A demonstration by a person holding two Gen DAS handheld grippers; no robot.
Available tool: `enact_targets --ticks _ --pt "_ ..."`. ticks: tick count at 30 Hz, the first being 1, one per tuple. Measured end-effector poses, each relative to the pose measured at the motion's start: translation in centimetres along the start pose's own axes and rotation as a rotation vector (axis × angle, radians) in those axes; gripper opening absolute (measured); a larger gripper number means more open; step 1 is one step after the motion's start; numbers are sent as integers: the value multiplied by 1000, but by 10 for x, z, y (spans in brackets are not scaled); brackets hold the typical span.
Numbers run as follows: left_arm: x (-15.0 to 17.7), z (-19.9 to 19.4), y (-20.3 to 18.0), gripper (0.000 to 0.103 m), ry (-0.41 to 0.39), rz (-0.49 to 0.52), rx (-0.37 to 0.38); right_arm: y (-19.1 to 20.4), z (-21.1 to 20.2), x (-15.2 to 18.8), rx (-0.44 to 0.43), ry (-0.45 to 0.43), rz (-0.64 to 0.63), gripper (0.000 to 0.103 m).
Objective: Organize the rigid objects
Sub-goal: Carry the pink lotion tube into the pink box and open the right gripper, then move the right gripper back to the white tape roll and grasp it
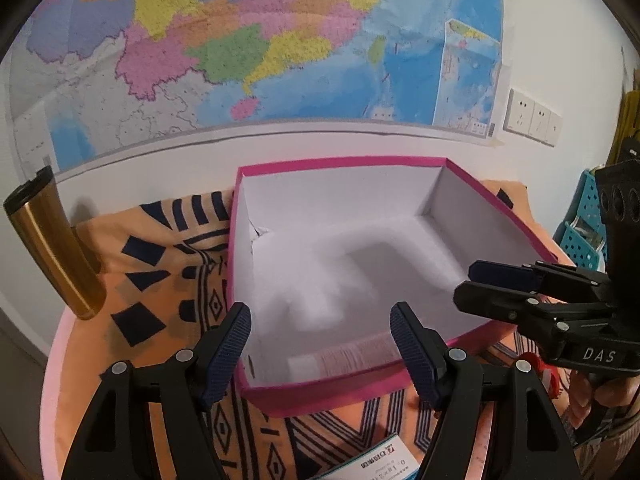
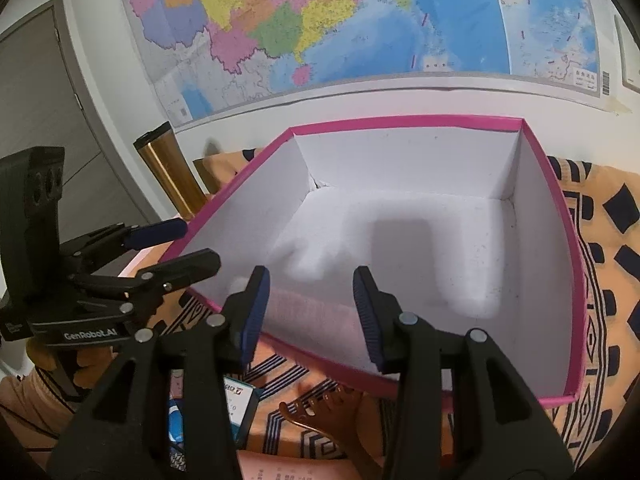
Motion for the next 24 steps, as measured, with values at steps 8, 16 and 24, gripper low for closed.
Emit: enact_targets --ticks 8,16,24 --pt "19 -31 -8 75 -14 6 96 9 -44 11 0 -58 -21 46" --pt "64 -36 -39 75 67 72 185 1 -82 58 76 -34 13 46" --pt "101 -28 -67 75 170 96 268 -23 -90 115 126 59 103 46"
Point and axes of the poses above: each gripper's, at about its wrist camera, not at the fingertips, and z roughly the way its jaws point, y to its left, x to its underside, the point moved 7 cm from there along z, roughly the way its jaws point, and after that the axes turned 15 degrees about -z, right-handed, at the moved point
